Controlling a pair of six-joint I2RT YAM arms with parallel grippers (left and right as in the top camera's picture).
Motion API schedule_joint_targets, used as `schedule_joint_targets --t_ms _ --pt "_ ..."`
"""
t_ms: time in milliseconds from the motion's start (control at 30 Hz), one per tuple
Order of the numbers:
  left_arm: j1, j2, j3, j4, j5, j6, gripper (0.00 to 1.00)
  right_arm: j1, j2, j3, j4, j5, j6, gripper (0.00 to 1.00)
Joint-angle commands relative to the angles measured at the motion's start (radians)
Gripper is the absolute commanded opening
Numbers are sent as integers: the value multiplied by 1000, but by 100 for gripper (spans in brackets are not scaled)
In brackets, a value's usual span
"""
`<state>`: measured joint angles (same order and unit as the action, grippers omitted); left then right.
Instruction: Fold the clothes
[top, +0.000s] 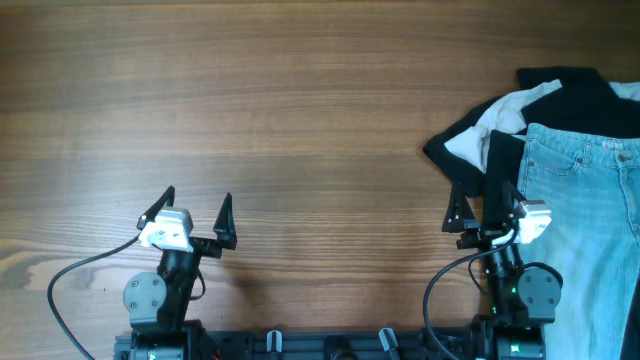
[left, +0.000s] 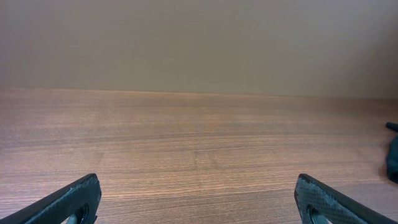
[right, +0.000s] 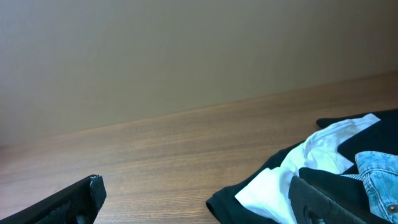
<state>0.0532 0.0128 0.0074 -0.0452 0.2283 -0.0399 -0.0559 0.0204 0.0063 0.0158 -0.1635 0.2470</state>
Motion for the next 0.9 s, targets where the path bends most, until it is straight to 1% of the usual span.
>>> schedule_joint_targets --t_ms 0,100,233,367,467,533,567,633,700,767,867 --pt "-6 -6 -2 -1 -10 -6 100 -3 0 -1 4 13 18 100" --pt "-6 -6 -2 -5 -10 -6 100 -3 0 -1 27 7 19 100" --pt "-6 -6 -2 -10 -9 -6 100 -3 0 -1 26 -98 26 100" --pt "-6 -6 -2 -7 13 -6 100 -3 0 -1 13 -120 94 100" --pt "-6 -6 5 10 91 -7 100 -3 0 14 23 -211 93 100" --pt "-6 -6 28 5 97 -32 100 -3 2 48 24 -285 84 100" --pt "-6 -6 48 1 97 -55 100 -3 7 72 21 -324 52 100" --pt "-6 -2 97 -23 96 -74 100 -3 26 128 -4 -342 31 100" --pt "-6 36 196 -97 85 -74 100 -3 83 225 -74 -342 -5 100" --pt "-6 116 300 -175 77 -85 100 -3 197 345 -154 -359 -9 100" --pt "-5 307 479 -267 77 -97 100 -3 427 520 -249 -361 -7 100"
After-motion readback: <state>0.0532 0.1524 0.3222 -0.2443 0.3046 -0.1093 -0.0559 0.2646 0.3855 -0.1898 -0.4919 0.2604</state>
